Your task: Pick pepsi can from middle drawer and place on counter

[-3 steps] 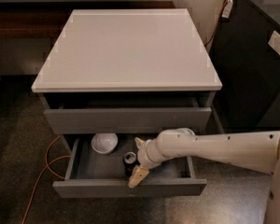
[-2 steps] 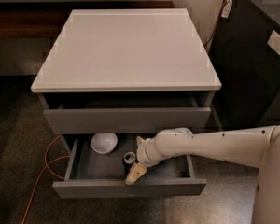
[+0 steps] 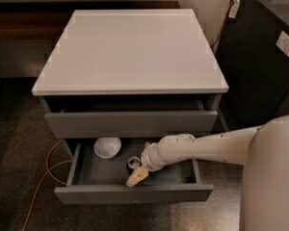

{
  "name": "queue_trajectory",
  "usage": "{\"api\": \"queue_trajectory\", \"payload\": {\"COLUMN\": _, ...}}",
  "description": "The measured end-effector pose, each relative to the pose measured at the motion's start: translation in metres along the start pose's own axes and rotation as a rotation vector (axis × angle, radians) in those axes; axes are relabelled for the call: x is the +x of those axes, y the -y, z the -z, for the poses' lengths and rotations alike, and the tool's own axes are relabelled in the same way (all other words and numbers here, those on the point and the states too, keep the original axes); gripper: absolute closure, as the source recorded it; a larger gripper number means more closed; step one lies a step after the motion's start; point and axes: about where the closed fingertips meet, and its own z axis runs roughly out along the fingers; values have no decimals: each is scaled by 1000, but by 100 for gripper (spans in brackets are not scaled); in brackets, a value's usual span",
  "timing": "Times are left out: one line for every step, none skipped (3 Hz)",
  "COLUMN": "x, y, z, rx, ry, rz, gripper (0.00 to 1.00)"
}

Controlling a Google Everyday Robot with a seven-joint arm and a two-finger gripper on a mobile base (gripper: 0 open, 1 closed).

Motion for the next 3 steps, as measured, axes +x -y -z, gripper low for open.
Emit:
{"api": "queue_trajectory", "payload": {"x": 5, "y": 5, "z": -8, "rx": 12, "ry": -2, "rz": -65, "gripper": 0}}
{"api": "queue_trajectory", "payload": {"x": 11, "y": 10, "z": -14, "rx": 28, "ry": -3, "rz": -121, "gripper": 0}}
{"api": "queue_trajectory", "payload": {"x": 15, "y": 15, "z": -20, "rx": 40, "ry": -3, "rz": -160, "gripper": 0}}
